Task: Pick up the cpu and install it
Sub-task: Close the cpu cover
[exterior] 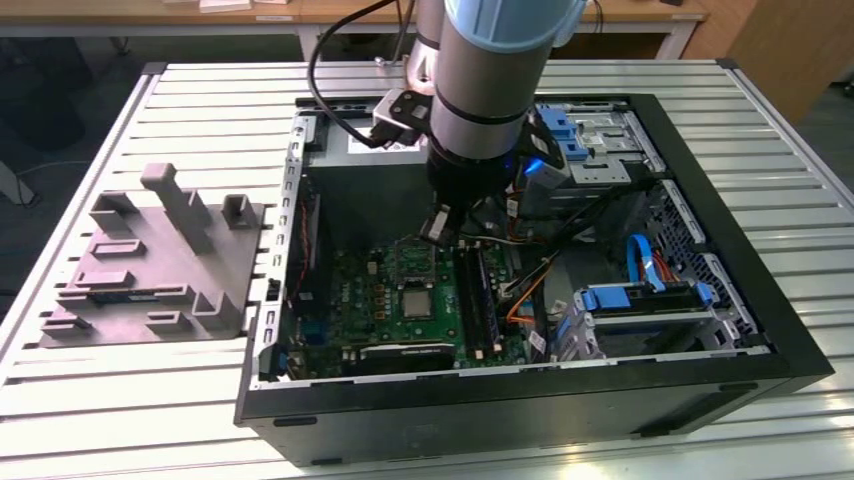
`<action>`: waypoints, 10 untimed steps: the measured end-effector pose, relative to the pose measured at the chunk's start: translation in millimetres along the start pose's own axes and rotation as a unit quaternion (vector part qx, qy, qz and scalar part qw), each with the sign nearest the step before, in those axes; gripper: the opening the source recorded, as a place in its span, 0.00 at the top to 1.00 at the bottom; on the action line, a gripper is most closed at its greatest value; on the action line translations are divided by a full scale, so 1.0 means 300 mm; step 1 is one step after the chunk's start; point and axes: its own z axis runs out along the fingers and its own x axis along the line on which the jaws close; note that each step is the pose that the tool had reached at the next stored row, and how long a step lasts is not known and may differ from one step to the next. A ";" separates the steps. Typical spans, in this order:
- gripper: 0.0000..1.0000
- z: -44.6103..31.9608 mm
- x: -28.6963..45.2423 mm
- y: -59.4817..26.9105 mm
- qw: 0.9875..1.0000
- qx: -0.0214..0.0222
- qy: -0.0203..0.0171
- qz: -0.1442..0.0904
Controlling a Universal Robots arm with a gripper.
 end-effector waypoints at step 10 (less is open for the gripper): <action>0.89 -0.010 0.005 0.010 1.000 0.000 0.000 -0.002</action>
